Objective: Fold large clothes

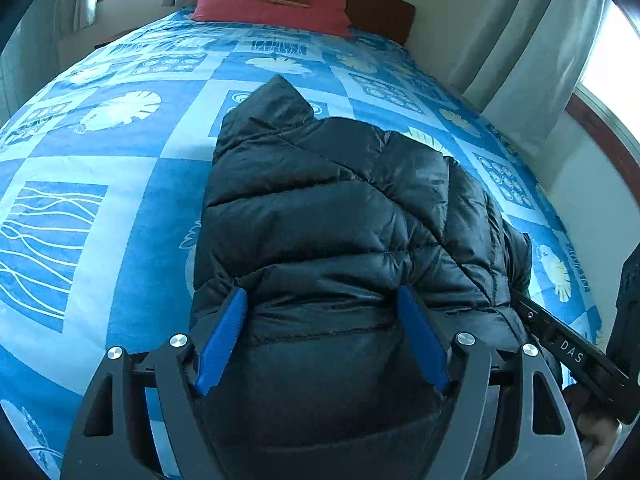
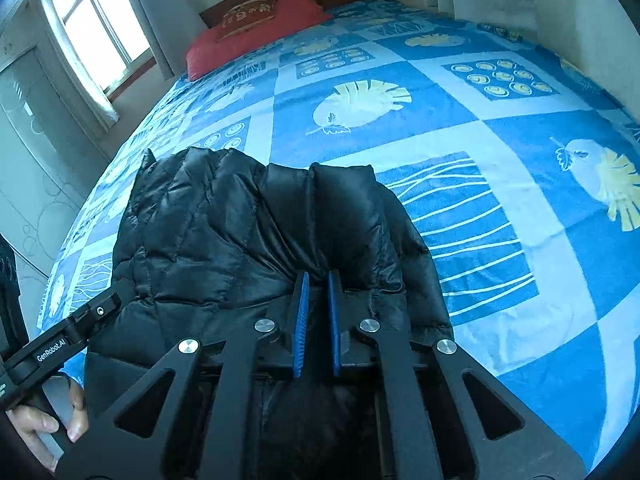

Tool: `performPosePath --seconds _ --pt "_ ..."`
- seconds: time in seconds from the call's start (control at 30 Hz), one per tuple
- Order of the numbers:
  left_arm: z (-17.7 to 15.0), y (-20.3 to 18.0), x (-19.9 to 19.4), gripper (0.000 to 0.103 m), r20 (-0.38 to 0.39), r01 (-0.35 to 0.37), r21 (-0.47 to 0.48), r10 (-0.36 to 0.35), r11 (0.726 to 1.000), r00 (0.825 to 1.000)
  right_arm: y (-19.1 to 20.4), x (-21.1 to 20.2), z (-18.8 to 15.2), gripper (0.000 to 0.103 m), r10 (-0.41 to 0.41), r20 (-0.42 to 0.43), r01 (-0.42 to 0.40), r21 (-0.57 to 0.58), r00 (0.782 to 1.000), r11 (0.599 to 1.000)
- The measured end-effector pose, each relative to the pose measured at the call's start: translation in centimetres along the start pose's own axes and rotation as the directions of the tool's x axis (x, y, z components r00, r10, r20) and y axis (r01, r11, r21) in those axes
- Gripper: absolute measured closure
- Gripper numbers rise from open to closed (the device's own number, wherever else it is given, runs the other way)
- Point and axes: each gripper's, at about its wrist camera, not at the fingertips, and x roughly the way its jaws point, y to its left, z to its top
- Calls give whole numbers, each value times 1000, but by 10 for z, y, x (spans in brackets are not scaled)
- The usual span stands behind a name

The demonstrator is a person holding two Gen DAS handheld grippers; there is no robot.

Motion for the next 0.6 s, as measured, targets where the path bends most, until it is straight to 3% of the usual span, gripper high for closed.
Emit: performPosePath --seconds 0.6 --pt "-3 -4 7 26 3 -48 22 48 999 999 2 2 -6 97 -25 26 25 -10 999 1000"
